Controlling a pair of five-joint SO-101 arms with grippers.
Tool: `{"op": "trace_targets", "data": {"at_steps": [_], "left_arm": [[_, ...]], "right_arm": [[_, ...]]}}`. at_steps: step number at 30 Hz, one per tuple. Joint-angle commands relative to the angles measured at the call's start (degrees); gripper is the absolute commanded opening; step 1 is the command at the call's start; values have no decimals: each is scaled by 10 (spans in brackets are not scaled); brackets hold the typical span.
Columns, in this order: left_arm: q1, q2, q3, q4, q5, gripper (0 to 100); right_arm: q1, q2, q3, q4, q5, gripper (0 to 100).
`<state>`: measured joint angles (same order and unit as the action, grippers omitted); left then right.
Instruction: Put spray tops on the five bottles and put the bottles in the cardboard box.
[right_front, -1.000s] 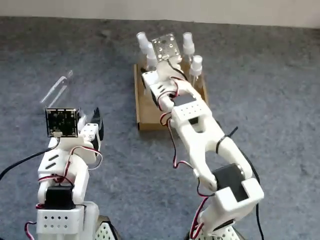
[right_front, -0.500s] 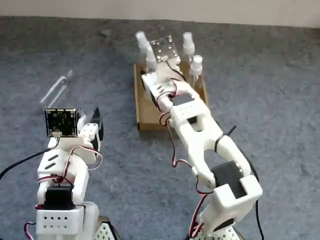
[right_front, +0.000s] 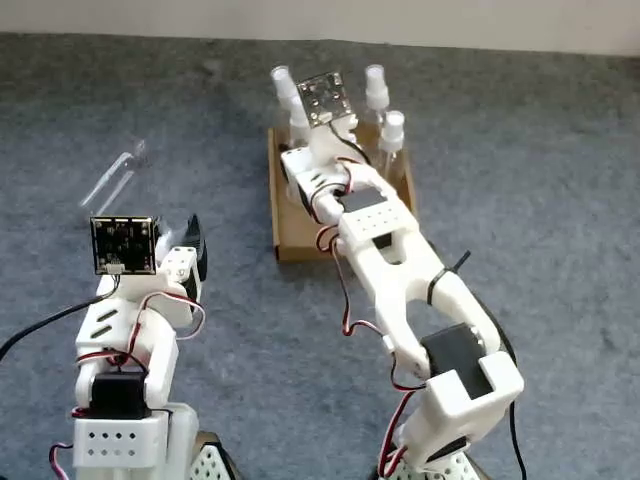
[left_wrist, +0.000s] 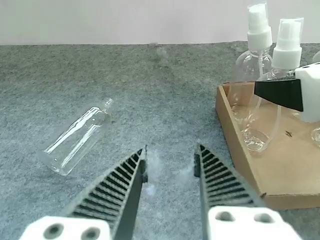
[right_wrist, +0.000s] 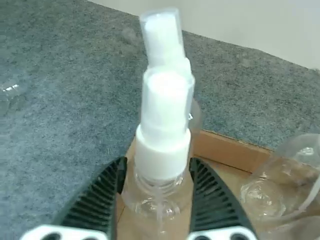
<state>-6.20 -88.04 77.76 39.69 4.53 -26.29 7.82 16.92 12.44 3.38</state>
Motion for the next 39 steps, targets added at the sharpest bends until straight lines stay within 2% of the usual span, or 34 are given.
{"op": "trace_targets", "data": {"at_steps": [1,14,19,23,34,39], "left_arm": [[-3,0,-3,-12,5,111],[-3,0,-3,-12,5,111],[-3,0,-3,-12,5,111],[-3,0,-3,-12,5,111],[-3,0,-3,-12,5,111],[-3,0,-3,-12,5,111]], "right_arm": [[-12,-11,-32,9,5,60],[-13,-13,-36,9,4,100],[-15,-14,-36,14,5,195],[-19,-14,-39,77,3,210],[-19,-92,-68,91,4,210],[-22,-141,-73,183,3,210]]}}
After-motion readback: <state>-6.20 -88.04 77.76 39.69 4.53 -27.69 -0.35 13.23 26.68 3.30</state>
